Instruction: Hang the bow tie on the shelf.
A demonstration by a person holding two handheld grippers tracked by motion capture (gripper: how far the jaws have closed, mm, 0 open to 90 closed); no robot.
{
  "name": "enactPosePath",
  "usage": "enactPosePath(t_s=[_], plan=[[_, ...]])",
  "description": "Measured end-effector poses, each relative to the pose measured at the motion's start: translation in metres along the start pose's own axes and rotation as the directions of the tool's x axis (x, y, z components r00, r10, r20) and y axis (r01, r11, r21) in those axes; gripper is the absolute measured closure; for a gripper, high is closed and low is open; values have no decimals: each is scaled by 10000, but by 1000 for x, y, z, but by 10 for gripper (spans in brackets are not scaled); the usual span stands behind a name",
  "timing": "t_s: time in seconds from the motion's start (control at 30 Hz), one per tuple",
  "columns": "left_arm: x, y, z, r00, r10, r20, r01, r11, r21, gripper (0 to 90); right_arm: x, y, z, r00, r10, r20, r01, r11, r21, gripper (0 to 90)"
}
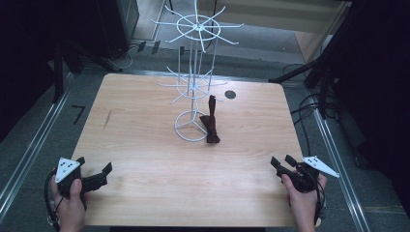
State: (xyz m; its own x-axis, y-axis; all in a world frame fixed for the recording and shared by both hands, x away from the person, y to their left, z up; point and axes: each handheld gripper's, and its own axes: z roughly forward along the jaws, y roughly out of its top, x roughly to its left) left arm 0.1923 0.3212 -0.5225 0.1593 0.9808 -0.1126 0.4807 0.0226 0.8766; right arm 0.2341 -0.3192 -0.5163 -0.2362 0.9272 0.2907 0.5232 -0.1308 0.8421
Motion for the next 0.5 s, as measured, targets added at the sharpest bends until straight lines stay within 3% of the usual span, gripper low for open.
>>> enactPosePath(t_s=[0.5], plan=[[0, 0, 0, 10000, 24, -22, -24, 10000, -14, 2, -34, -15, -27, 9981, 216, 573, -213, 9998, -47, 319]])
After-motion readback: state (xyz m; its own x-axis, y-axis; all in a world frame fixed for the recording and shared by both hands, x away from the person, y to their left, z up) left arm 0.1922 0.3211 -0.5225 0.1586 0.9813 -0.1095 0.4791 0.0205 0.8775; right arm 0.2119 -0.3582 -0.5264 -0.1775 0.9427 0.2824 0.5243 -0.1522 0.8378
